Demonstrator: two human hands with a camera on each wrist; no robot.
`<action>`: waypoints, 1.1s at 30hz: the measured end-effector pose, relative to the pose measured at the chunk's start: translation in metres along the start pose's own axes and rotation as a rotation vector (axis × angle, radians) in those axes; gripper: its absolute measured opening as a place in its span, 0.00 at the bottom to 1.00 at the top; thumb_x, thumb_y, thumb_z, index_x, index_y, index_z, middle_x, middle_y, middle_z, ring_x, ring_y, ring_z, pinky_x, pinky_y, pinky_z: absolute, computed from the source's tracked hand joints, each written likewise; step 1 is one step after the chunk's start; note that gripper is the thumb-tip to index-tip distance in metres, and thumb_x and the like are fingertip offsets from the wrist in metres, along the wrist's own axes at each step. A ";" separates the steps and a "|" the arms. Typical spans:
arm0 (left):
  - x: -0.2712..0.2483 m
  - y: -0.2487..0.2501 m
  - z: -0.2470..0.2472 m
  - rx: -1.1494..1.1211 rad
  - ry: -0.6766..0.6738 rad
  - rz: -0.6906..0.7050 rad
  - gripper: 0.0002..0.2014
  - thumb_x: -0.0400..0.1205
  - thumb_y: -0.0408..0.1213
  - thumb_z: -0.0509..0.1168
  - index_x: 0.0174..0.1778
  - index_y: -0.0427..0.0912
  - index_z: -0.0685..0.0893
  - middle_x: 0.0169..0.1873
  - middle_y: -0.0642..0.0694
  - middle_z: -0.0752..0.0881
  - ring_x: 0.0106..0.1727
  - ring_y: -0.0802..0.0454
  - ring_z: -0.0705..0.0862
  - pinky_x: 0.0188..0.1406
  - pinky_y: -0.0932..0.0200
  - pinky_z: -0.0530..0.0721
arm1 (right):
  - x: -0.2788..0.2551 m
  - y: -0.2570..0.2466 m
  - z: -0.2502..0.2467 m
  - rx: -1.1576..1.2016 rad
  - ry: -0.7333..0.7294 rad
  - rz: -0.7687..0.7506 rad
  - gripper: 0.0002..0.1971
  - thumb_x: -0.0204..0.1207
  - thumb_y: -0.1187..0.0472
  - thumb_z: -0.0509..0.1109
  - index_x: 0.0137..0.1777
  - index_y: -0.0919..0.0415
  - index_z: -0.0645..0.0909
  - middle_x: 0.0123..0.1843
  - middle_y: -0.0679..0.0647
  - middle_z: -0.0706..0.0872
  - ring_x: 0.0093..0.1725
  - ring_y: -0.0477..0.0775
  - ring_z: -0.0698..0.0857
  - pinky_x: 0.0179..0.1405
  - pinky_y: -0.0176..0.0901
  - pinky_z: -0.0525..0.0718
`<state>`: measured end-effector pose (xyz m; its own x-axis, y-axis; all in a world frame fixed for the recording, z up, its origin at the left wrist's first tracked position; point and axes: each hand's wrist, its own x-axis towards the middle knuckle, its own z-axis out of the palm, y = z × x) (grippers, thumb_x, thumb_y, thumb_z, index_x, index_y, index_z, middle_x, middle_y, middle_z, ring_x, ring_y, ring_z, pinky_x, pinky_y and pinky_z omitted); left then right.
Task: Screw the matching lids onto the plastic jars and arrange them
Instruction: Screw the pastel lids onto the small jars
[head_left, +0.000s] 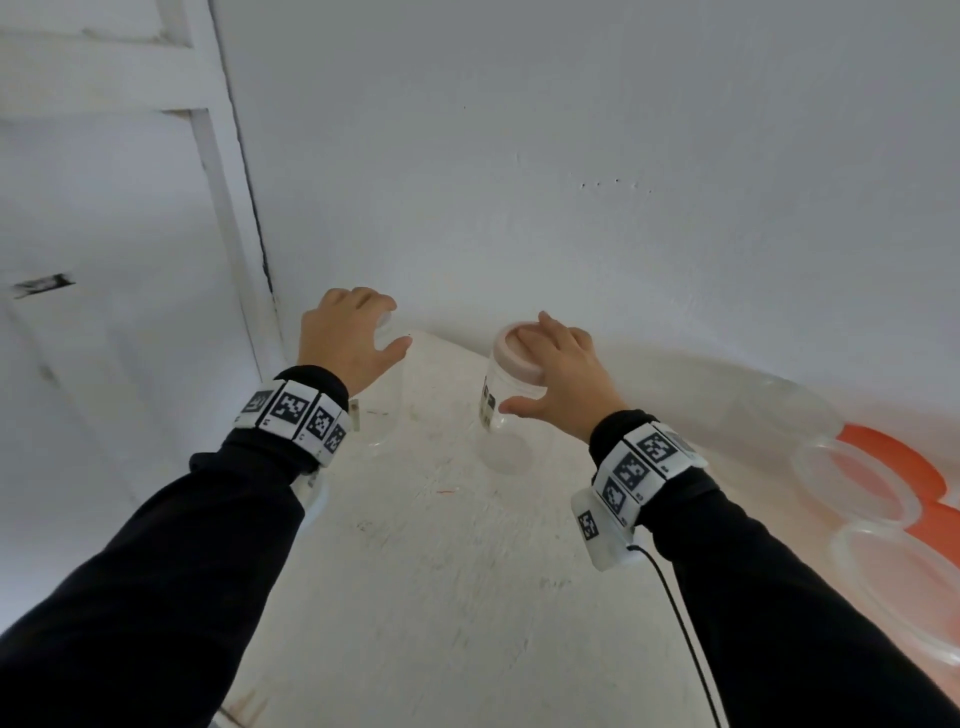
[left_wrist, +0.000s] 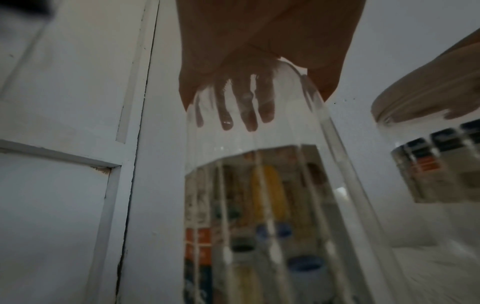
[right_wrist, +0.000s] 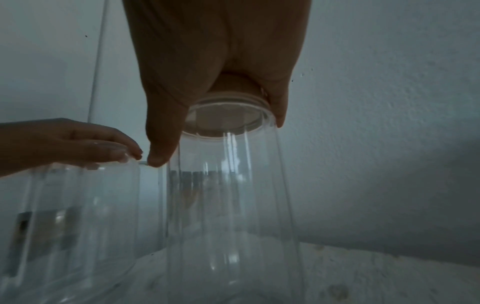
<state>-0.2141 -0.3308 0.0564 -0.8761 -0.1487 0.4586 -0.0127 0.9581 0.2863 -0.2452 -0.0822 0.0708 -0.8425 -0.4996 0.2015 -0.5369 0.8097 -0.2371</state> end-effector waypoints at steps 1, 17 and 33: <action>0.000 0.000 0.000 -0.004 0.001 -0.002 0.21 0.77 0.51 0.65 0.63 0.43 0.79 0.62 0.46 0.81 0.65 0.42 0.74 0.57 0.44 0.74 | 0.007 0.001 0.001 -0.004 -0.001 0.006 0.42 0.67 0.45 0.76 0.78 0.54 0.61 0.83 0.53 0.52 0.78 0.61 0.53 0.71 0.55 0.68; -0.001 0.000 0.004 -0.015 0.003 -0.007 0.21 0.77 0.52 0.64 0.63 0.46 0.78 0.63 0.50 0.79 0.65 0.48 0.72 0.59 0.49 0.70 | 0.087 0.016 0.015 -0.086 0.038 0.172 0.39 0.68 0.43 0.75 0.76 0.55 0.65 0.82 0.57 0.54 0.76 0.64 0.57 0.62 0.57 0.75; 0.001 -0.005 0.010 -0.013 0.052 0.014 0.21 0.78 0.53 0.64 0.64 0.46 0.78 0.63 0.50 0.79 0.66 0.49 0.72 0.61 0.49 0.71 | 0.103 0.031 0.012 -0.196 0.062 0.217 0.44 0.68 0.42 0.74 0.76 0.64 0.61 0.74 0.65 0.63 0.69 0.69 0.66 0.67 0.55 0.70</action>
<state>-0.2198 -0.3329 0.0466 -0.8500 -0.1485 0.5053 0.0055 0.9569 0.2905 -0.3485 -0.1123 0.0728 -0.9290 -0.2938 0.2250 -0.3208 0.9425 -0.0939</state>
